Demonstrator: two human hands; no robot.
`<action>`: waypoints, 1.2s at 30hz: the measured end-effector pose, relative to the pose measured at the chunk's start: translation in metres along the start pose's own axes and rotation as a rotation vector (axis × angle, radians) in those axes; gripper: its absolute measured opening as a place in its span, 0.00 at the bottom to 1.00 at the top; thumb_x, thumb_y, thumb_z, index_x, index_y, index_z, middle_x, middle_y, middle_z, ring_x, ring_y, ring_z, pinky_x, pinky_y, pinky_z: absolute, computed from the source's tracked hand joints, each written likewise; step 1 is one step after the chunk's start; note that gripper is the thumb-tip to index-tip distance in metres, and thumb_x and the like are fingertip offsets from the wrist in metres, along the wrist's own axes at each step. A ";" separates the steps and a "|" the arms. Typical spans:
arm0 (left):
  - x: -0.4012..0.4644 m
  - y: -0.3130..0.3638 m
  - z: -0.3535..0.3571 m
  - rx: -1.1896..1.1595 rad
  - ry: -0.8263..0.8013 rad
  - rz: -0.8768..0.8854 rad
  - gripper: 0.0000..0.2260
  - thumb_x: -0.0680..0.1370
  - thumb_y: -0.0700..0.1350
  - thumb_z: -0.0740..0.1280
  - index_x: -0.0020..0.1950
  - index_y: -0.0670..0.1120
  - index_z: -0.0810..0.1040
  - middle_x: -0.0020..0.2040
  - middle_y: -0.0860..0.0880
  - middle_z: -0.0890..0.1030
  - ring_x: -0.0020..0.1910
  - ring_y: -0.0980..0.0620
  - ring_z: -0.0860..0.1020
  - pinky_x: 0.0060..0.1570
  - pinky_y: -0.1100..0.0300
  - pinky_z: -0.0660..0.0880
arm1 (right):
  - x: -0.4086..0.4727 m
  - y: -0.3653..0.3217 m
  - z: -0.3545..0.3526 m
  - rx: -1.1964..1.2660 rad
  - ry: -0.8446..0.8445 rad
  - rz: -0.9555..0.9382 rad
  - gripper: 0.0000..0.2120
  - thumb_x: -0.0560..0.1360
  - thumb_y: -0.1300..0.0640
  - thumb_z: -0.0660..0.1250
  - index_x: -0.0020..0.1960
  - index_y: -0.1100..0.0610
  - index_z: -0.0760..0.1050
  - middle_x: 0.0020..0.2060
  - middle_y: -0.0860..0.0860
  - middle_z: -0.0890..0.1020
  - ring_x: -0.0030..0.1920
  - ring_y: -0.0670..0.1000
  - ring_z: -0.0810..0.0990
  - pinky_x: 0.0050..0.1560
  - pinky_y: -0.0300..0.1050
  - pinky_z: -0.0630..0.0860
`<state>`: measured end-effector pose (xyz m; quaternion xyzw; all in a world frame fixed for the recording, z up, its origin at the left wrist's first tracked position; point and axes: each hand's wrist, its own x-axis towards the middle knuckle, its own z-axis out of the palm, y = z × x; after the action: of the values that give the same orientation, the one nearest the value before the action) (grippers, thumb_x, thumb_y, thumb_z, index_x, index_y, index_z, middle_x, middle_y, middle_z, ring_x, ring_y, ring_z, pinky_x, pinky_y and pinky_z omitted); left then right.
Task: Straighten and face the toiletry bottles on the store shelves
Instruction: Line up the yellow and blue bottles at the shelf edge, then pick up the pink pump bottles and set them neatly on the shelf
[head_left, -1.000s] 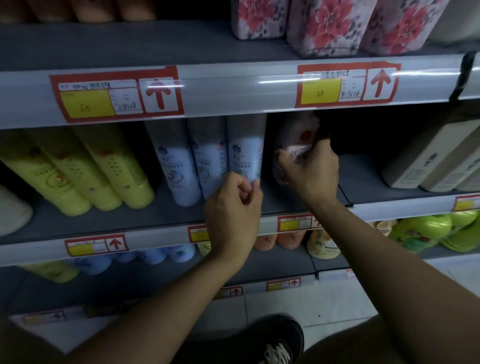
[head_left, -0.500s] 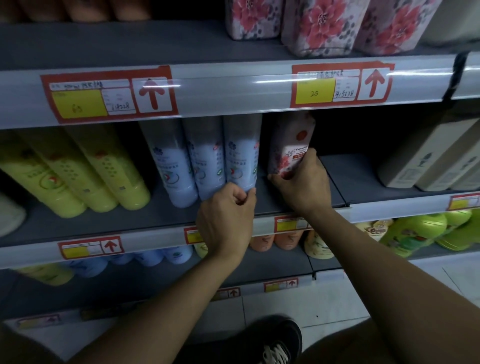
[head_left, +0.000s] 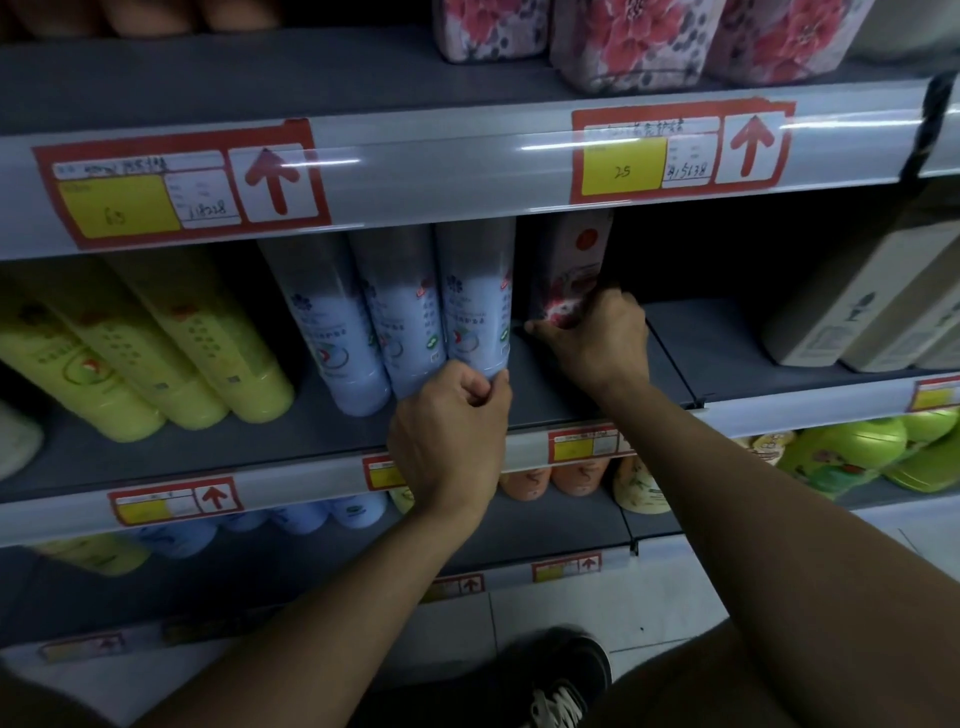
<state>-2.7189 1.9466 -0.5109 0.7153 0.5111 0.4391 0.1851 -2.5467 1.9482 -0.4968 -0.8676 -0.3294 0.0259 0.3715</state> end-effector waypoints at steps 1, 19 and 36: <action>0.000 0.000 0.000 -0.002 0.004 0.005 0.16 0.74 0.54 0.77 0.32 0.51 0.76 0.28 0.55 0.79 0.28 0.53 0.77 0.30 0.55 0.75 | 0.001 0.000 0.001 -0.005 0.001 -0.003 0.40 0.62 0.34 0.81 0.63 0.60 0.78 0.57 0.60 0.82 0.57 0.62 0.81 0.57 0.55 0.81; -0.004 -0.003 -0.030 -0.034 -0.006 0.137 0.19 0.75 0.57 0.74 0.32 0.50 0.73 0.27 0.54 0.77 0.27 0.52 0.77 0.30 0.52 0.75 | 0.002 0.008 -0.011 -0.087 -0.147 -0.070 0.32 0.72 0.49 0.78 0.68 0.63 0.72 0.62 0.65 0.78 0.62 0.66 0.77 0.63 0.54 0.76; 0.017 0.017 -0.138 -0.099 -0.117 0.248 0.21 0.73 0.58 0.75 0.30 0.47 0.72 0.24 0.54 0.75 0.25 0.56 0.75 0.28 0.56 0.74 | -0.091 -0.010 -0.069 -0.143 -0.111 -0.119 0.04 0.76 0.58 0.68 0.47 0.55 0.81 0.46 0.59 0.86 0.50 0.63 0.84 0.48 0.49 0.76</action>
<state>-2.8205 1.9294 -0.4156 0.7874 0.3846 0.4409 0.1941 -2.6031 1.8563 -0.4584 -0.8681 -0.4013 0.0283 0.2909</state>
